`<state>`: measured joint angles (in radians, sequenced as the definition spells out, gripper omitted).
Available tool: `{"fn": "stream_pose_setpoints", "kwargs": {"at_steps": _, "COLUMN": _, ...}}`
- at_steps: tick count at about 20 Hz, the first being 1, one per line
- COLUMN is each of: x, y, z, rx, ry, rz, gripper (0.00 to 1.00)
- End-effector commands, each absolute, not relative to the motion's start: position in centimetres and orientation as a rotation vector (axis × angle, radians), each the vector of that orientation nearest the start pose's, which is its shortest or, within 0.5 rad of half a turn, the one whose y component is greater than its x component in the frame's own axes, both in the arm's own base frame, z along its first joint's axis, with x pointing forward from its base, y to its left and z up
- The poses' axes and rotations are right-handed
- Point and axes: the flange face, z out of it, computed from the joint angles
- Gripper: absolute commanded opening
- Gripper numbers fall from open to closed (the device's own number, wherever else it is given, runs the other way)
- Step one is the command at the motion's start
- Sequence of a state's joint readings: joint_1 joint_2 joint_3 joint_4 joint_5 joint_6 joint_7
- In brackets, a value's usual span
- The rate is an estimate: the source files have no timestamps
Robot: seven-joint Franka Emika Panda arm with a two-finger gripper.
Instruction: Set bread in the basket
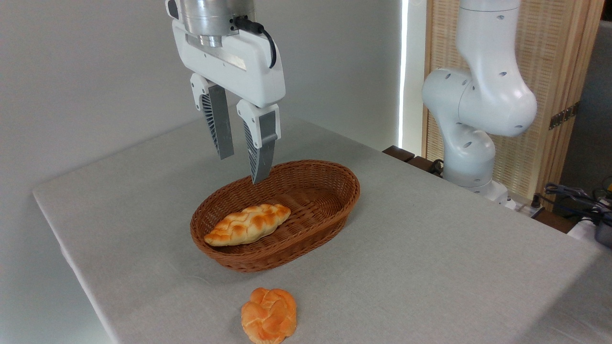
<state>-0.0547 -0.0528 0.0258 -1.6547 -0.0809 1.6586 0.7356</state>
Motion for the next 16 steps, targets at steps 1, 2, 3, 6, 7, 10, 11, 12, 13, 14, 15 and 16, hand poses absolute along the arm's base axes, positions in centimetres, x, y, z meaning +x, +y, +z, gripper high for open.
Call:
{"fn": "stream_pose_setpoints", "kwargs": {"at_steps": 1, "x": 54.71, "y": -2.02, "z": 62.57, "rx": -2.986, "ry": 1.152, "rz": -0.106, "gripper": 1.0}}
{"fn": "stream_pose_setpoints", "kwargs": {"at_steps": 2, "x": 54.69, "y": -1.8, "z": 62.6, "rx": -2.967, "ry": 1.149, "rz": -0.091, "gripper": 1.0}}
{"fn": "stream_pose_setpoints", "kwargs": {"at_steps": 3, "x": 54.61, "y": -1.81, "z": 62.52, "rx": -2.938, "ry": 1.15, "rz": -0.062, "gripper": 1.0}}
{"fn": "stream_pose_setpoints", "kwargs": {"at_steps": 6, "x": 54.57, "y": -1.72, "z": 62.41, "rx": -2.932, "ry": 1.143, "rz": -0.05, "gripper": 1.0}}
{"fn": "stream_pose_setpoints", "kwargs": {"at_steps": 7, "x": 54.56, "y": -1.73, "z": 62.47, "rx": -2.935, "ry": 1.142, "rz": -0.05, "gripper": 1.0}}
{"fn": "stream_pose_setpoints", "kwargs": {"at_steps": 10, "x": 54.58, "y": -1.65, "z": 62.48, "rx": -2.941, "ry": 1.123, "rz": -0.053, "gripper": 1.0}}
{"fn": "stream_pose_setpoints", "kwargs": {"at_steps": 11, "x": 54.58, "y": -1.56, "z": 62.48, "rx": -2.943, "ry": 1.119, "rz": -0.053, "gripper": 1.0}}
{"fn": "stream_pose_setpoints", "kwargs": {"at_steps": 12, "x": 54.59, "y": -1.32, "z": 62.48, "rx": -2.947, "ry": 1.113, "rz": -0.054, "gripper": 1.0}}
{"fn": "stream_pose_setpoints", "kwargs": {"at_steps": 13, "x": 54.59, "y": -1.27, "z": 62.48, "rx": -2.951, "ry": 1.111, "rz": -0.055, "gripper": 1.0}}
{"fn": "stream_pose_setpoints", "kwargs": {"at_steps": 14, "x": 54.59, "y": -1.3, "z": 62.49, "rx": -2.953, "ry": 1.114, "rz": -0.057, "gripper": 1.0}}
{"fn": "stream_pose_setpoints", "kwargs": {"at_steps": 15, "x": 54.58, "y": -1.3, "z": 62.41, "rx": -2.952, "ry": 1.117, "rz": -0.055, "gripper": 1.0}}
{"fn": "stream_pose_setpoints", "kwargs": {"at_steps": 16, "x": 54.58, "y": -1.3, "z": 62.41, "rx": -2.952, "ry": 1.117, "rz": -0.055, "gripper": 1.0}}
